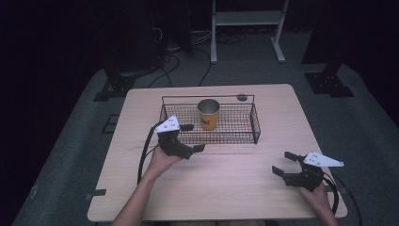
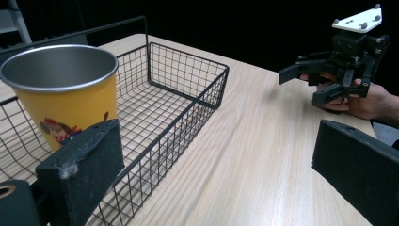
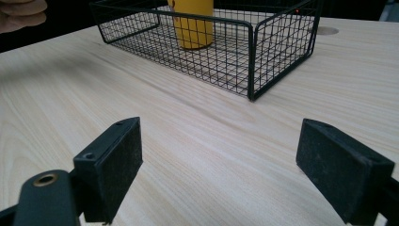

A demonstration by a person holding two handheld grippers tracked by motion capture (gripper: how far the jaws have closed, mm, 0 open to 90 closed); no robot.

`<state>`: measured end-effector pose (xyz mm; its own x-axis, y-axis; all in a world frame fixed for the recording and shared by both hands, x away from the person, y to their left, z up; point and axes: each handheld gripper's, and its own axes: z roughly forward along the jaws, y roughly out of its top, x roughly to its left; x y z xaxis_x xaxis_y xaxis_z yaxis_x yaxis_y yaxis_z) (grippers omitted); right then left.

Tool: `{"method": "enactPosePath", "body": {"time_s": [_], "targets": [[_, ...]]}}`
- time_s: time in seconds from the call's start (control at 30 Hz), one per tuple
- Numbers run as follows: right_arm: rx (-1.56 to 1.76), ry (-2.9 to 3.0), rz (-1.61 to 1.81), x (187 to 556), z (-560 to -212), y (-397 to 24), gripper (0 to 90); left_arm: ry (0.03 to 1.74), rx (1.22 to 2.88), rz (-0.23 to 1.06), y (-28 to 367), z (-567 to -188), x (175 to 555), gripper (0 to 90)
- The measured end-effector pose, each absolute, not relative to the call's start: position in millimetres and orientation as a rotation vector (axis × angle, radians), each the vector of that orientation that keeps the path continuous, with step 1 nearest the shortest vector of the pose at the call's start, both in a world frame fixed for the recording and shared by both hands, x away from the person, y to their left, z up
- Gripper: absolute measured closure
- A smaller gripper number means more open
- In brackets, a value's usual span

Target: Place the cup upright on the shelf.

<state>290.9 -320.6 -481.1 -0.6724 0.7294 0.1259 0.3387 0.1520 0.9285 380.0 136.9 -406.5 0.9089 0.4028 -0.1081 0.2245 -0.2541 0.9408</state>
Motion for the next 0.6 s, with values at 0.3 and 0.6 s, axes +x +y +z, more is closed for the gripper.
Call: {"method": "enactPosePath", "body": {"time_s": [0.3,0.6], "targets": [[1.024,2.081,1.528,291.0,-481.1,-320.7,14.0,0.473,1.852,0.179,141.1,-412.8,372.2,1.6],[1.025,2.081,1.528,291.0,-481.1,-320.7,14.0,0.469,1.849,0.182,145.7,-415.9,361.1,1.6]]}}
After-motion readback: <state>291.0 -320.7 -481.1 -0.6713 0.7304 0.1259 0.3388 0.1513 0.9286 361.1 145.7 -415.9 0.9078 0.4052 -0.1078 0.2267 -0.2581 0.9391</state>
